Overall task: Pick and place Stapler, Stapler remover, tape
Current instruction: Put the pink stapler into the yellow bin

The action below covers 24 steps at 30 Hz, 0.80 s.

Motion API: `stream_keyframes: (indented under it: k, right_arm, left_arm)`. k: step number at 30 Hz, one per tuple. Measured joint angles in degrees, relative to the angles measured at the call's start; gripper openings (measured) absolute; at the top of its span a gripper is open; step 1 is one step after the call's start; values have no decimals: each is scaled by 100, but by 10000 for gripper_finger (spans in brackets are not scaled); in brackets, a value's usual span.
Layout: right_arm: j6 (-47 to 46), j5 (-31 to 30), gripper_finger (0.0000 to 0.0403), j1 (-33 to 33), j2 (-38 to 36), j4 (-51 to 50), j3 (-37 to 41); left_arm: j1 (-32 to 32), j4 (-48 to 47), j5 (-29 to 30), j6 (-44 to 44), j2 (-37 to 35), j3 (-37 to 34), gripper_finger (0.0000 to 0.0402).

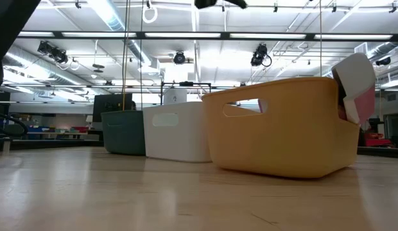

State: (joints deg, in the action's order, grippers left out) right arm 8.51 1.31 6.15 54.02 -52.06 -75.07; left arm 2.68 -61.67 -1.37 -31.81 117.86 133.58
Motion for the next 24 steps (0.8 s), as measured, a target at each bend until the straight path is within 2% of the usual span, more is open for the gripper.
stream_keyframes:
  k: [8,12,17,24]
  right_arm:
    - [183,393,194,-85,33,-216,0]
    - [313,367,194,-227,73,-316,0]
    - [315,344,194,-487,146,-523,0]
    - [291,176,194,-890,309,-598,154]
  left_arm:
    - [20,-447,828,591,-312,2,259]
    - [17,-536,724,1187,-373,2,259]
    - [20,-1132,825,1598,-386,-40,259]
    - [20,-749,796,1599,-451,-720,259]
